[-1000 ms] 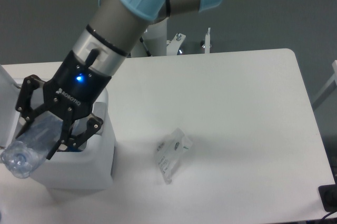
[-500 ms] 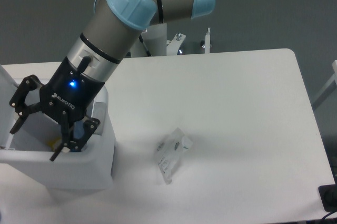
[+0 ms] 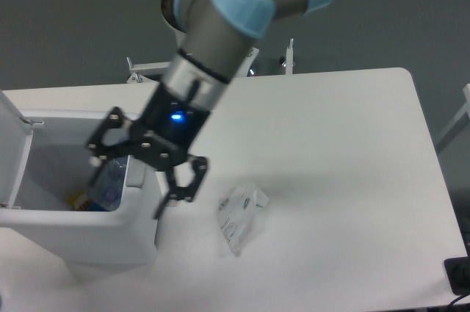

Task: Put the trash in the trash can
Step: 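Move the open gripper over the crumpled clear plastic bag and lower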

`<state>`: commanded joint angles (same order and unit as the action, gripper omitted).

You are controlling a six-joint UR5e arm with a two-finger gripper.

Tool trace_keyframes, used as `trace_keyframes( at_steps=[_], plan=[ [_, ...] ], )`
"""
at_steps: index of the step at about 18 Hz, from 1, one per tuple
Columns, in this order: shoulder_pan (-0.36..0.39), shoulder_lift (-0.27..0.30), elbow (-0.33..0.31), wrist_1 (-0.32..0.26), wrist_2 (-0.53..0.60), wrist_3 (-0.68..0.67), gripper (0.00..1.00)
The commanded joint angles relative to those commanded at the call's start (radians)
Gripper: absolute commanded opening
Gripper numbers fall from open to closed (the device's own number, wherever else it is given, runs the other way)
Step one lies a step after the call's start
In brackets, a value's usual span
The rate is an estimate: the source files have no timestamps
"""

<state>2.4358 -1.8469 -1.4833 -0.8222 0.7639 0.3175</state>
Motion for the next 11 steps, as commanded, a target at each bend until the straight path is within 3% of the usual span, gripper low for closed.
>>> trace_keyframes(
  at_steps=[3,8,11],
  plan=[
    [0.072,-0.006,-0.051,0.000,0.000,0.069,1.00],
    [0.101,-0.017,-0.094,0.000,0.009,0.168,1.00],
    [0.101,-0.034,-0.112,-0.003,0.079,0.218,1.00]
  ],
)
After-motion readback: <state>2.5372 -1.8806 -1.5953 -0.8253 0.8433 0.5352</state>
